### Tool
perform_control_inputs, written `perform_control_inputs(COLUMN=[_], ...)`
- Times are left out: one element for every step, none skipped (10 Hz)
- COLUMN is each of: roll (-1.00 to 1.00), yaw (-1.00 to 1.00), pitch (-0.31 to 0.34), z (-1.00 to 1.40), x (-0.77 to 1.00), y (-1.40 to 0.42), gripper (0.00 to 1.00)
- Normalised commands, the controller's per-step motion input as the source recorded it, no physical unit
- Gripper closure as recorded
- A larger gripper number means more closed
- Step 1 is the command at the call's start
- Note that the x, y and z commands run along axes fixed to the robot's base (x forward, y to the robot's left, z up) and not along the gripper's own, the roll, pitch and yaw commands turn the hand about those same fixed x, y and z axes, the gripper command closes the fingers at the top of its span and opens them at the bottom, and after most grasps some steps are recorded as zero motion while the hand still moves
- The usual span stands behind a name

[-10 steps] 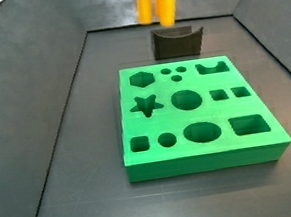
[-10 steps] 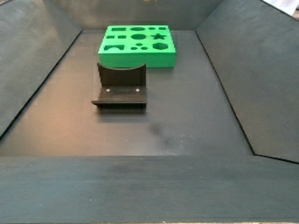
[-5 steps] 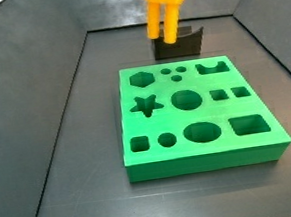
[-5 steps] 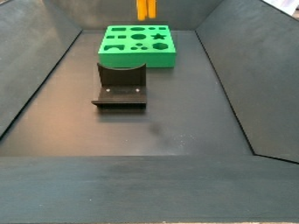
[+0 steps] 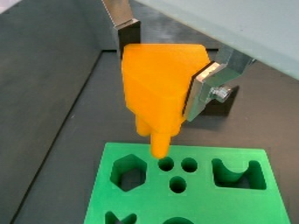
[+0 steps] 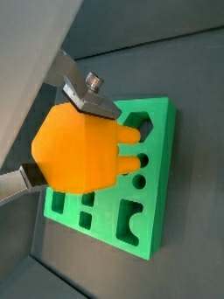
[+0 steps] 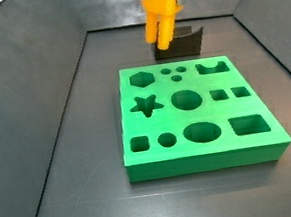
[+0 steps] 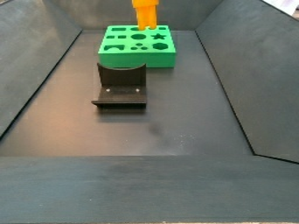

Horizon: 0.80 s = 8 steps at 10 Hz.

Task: Pick up the 3 prong object. Move up. Rotate the 3 prong object. Place the 3 prong object on the fixture. Regrasp the 3 prong object. Move to above the board. Insert the 3 prong object.
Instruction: Insert the 3 prong object.

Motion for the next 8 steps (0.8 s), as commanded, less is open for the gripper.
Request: perform_control_inputs(roll=[-0.12, -0.19, -0.18, -0.16, -0.14, -0.10, 0.00, 0.00], yaw=[-0.46, -0.45, -0.47, -0.38, -0.32, -0.28, -0.08, 0.00], pitch=[0.023, 0.000, 0.000, 0.000, 0.000, 0.016, 0.029, 0.000], z=[-0.24, -0.29, -0.29, -0.20, -0.17, -0.09, 0.00, -0.02], x=[0.30, 0.33, 0.44, 0.47, 0.48, 0.37, 0.08, -0.01], y=[0.04, 0.00, 0.00, 0.00, 0.00, 0.00, 0.00, 0.00], gripper=[1.00, 1.00, 1.00, 1.00, 1.00, 1.00, 1.00, 1.00])
